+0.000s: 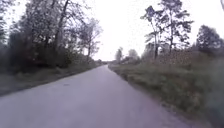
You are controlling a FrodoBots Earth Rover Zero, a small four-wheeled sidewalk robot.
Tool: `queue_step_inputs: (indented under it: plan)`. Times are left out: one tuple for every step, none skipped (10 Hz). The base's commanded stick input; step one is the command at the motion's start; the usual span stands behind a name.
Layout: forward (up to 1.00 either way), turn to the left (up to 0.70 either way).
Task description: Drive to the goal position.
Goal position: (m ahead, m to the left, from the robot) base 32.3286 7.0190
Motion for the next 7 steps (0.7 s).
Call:
queue_step_inputs:
  plan:
    - [1.0, 0.0]
    - [1.0, 0.01]
    - [1.0, 0.14]
    - [1.0, 0.33]
    - [1.0, 0.4]
    - [1.0, 0.4]
    - [1.0, 0.29]
